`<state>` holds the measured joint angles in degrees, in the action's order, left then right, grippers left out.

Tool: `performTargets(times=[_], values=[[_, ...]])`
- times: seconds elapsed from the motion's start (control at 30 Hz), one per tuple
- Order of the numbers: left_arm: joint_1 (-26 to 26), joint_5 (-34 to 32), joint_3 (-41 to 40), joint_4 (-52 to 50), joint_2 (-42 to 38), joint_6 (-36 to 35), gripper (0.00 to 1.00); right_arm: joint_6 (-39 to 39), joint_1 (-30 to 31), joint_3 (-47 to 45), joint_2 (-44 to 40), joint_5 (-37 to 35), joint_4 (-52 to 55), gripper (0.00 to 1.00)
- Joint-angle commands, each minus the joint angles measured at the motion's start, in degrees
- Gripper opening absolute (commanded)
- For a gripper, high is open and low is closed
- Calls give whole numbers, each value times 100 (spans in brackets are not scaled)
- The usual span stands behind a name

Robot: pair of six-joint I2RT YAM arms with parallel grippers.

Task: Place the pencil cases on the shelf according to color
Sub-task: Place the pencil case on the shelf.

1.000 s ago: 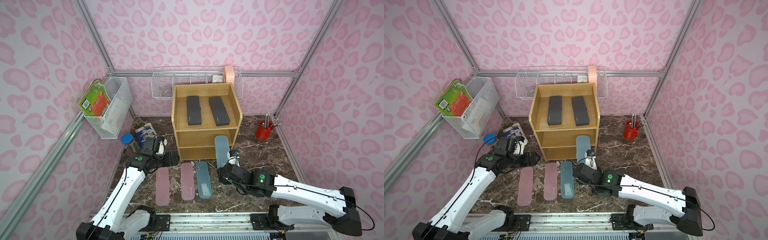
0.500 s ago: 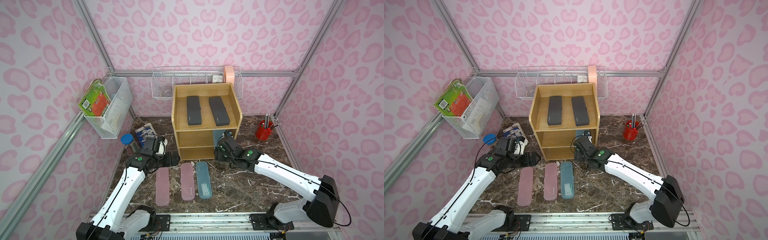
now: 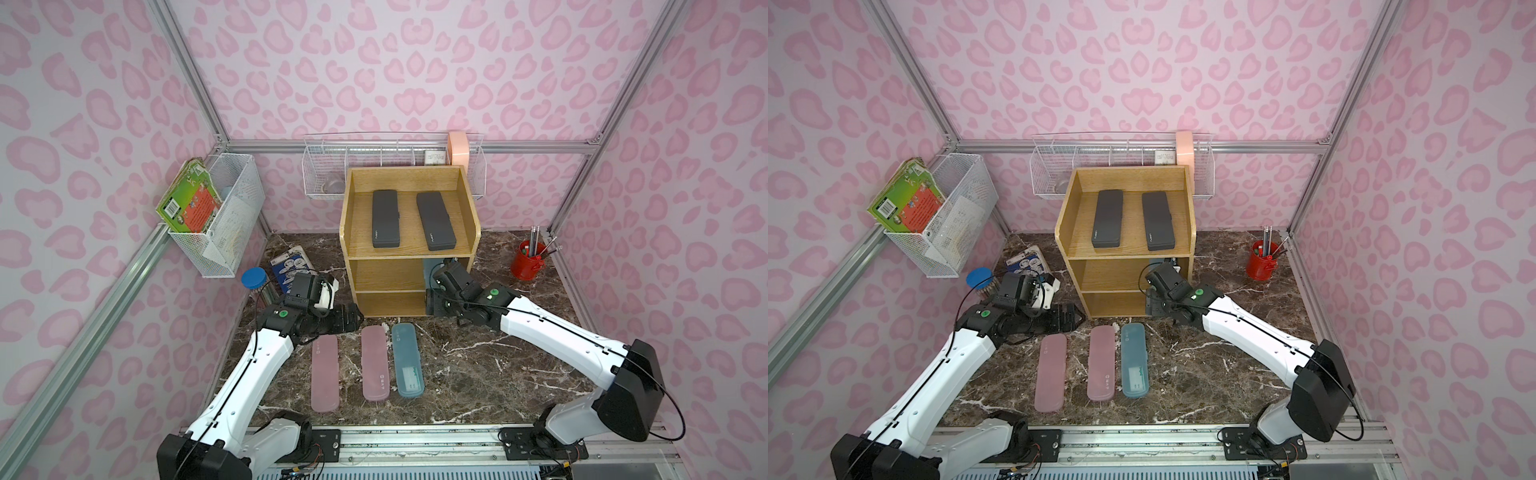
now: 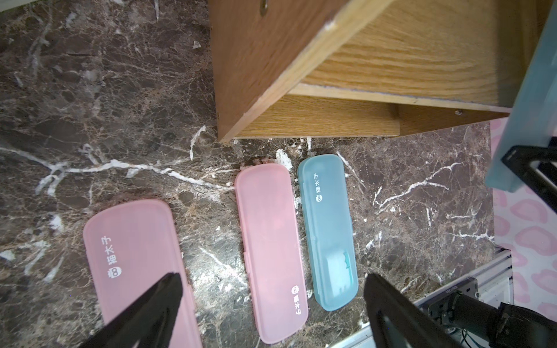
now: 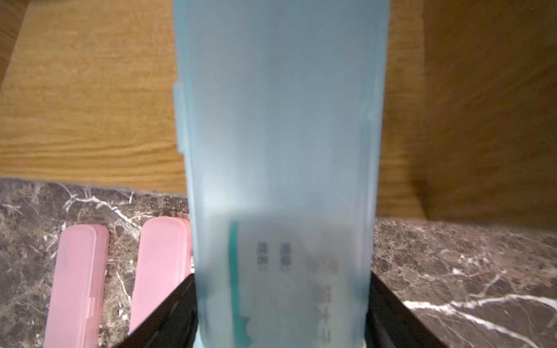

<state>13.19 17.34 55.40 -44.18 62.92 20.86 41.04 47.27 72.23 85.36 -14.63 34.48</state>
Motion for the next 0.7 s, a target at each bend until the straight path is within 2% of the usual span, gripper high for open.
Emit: performTargets(times=[0.0,0.33,0.67], values=[[-1,128,41,24,-8,-48,99,66,-1,104,-101,-19,-312,81],[-9,182,33,37,-36,-38,99,221,121,-7,-381,-52,-225,84],[-8,165,24,33,-83,-40,99,486,726,-349,-900,-496,-11,82]])
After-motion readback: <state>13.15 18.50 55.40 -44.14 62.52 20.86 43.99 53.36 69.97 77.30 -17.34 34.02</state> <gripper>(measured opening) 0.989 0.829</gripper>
